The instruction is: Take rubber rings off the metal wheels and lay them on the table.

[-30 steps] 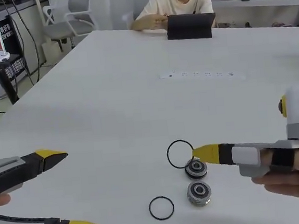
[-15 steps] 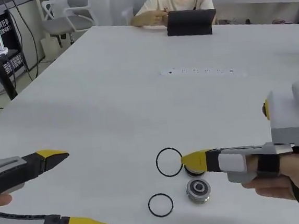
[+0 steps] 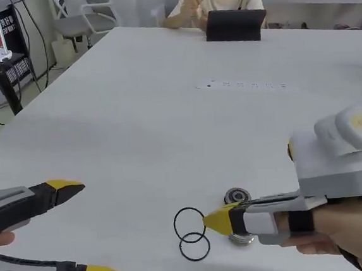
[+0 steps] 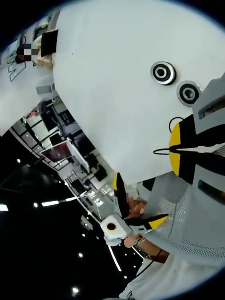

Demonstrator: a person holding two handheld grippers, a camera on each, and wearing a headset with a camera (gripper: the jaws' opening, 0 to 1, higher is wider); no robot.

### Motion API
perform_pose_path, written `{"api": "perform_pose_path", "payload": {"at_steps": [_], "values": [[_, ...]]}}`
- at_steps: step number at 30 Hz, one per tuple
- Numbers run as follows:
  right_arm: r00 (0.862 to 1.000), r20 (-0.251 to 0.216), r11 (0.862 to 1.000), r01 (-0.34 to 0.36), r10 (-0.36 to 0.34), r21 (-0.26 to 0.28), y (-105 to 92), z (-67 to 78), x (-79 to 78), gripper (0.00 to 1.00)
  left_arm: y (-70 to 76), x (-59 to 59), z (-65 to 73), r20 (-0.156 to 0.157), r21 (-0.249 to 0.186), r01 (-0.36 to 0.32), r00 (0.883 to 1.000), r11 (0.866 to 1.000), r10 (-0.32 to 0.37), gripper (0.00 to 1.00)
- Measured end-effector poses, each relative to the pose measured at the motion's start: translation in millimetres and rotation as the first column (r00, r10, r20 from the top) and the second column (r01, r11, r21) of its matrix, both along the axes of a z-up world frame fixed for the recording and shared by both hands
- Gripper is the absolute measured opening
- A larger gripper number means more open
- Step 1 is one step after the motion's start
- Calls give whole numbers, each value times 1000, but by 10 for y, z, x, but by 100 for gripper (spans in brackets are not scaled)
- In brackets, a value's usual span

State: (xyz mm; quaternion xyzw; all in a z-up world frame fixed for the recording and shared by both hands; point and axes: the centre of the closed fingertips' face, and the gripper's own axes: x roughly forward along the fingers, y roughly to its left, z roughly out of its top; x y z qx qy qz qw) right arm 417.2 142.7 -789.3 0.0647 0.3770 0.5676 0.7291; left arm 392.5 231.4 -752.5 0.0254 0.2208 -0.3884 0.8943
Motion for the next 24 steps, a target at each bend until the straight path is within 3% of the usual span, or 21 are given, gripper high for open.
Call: {"api": "perform_pose_path", "payload": {"at_steps": [14,18,24], "values": [[997,55,992,-41,48,-121,66,-297,-82,0,32,24,53,14,-34,-31,999,999,32,97],[998,44,991,-32,38,-133,46,-345,-69,0,39,25,72,10,-59,-38,999,998,39,96],[999,50,990,1,6,-141,-7,-369,18,0,33,19,75,11,-53,-33,999,998,34,95]]}}
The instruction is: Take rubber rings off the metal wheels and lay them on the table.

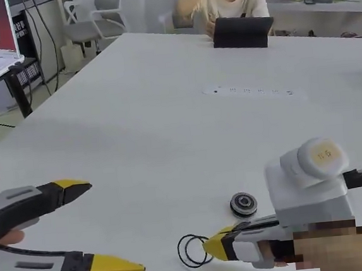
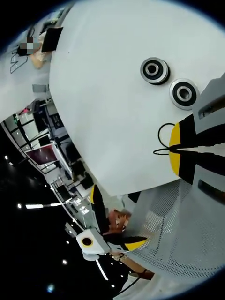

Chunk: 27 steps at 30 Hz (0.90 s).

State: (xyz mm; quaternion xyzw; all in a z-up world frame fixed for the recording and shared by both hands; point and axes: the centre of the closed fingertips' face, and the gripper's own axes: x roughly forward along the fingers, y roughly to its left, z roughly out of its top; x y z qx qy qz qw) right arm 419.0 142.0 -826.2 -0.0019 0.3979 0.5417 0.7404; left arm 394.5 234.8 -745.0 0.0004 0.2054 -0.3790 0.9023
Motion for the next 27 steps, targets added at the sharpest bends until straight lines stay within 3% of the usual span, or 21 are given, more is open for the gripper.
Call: {"api": "perform_pose_path", "payload": {"at_steps": [17,27], "values": [[995,-65,997,71,-69,23,-58,-39,81,0,35,-14,-109,-36,66,13,999,998,-11,89],[994,-82,996,79,-76,28,-54,-43,83,0,41,-5,-118,-40,68,10,999,998,-7,88]]}}
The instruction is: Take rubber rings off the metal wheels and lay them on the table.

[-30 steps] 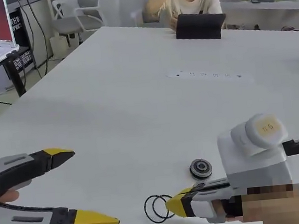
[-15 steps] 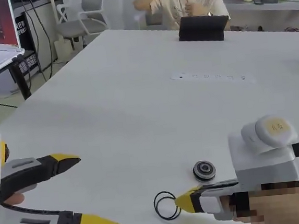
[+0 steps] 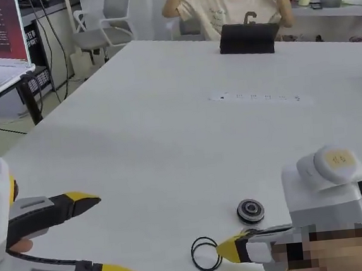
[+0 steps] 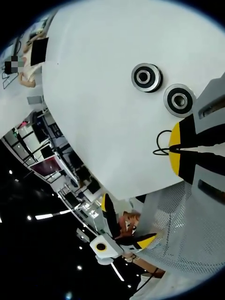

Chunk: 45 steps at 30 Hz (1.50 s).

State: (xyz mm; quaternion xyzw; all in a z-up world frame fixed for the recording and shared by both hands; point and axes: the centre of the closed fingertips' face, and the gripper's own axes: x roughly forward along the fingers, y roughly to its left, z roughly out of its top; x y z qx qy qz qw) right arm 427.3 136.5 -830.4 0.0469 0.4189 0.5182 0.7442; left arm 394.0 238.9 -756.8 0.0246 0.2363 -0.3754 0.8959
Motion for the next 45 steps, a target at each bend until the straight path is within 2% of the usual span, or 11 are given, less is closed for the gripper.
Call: {"api": "perform_pose_path", "payload": {"at_steps": [6,11,19,28,36,40,45], "values": [[1000,-17,1000,8,-8,0,0,-28,-6,0,-5,-7,-9,-7,-2,4,1000,1000,-4,88],[1000,-14,1000,18,-18,-10,-18,-51,16,0,-5,-6,-8,-6,-3,3,1000,1000,-3,88],[999,-39,999,26,-25,20,-4,-6,10,0,-4,-6,-7,-10,-9,-2,1000,1000,2,88],[999,-36,999,29,-28,16,-13,-18,14,0,3,-5,-7,-9,-11,-6,1000,1000,6,88],[1000,-17,1000,15,-15,-9,-33,-58,9,0,2,-8,-11,-11,-13,-6,1000,1000,6,88],[1000,23,999,12,-11,-33,-55,-80,36,0,-3,-14,-11,-12,-12,-5,1000,1000,5,88],[1000,25,999,0,1,-35,-51,-88,27,1,-5,-15,-8,-13,-15,-7,1000,1000,7,87]]}}
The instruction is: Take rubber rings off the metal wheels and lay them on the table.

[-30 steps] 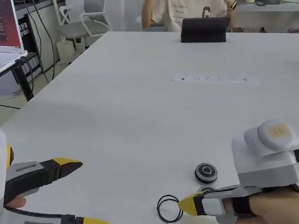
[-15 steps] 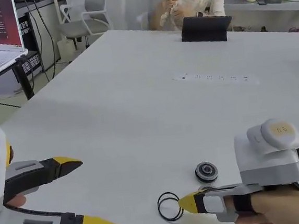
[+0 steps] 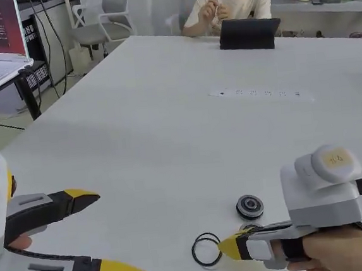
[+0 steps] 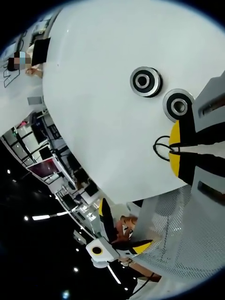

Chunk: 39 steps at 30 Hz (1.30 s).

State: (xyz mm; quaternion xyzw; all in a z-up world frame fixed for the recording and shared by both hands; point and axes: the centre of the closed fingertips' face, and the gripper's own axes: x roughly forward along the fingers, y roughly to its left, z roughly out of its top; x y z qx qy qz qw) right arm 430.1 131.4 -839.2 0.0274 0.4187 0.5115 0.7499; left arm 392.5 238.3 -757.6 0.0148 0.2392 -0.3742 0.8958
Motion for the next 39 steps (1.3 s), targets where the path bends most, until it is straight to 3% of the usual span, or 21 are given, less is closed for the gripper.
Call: {"api": "perform_pose_path", "payload": {"at_steps": [10,14,18,26,31,39], "values": [[994,75,996,-69,73,-62,12,-46,-38,7,6,1,-4,-1,-2,-4,1000,1000,4,87],[980,146,985,-116,134,-126,-7,-75,-38,11,8,0,-4,0,-1,-5,1000,1000,5,87],[971,179,981,-132,157,-145,-3,-56,-34,11,10,1,-4,0,0,-6,1000,1000,6,87],[967,214,984,-111,139,-137,-48,28,71,11,19,6,-7,0,3,-8,1000,1000,8,87],[970,234,996,-45,61,-76,-92,195,232,11,25,11,-7,1,7,-10,1000,1000,10,87],[965,260,999,45,-41,-8,-211,396,436,11,28,17,-6,-1,7,-16,1000,1000,16,87]]}}
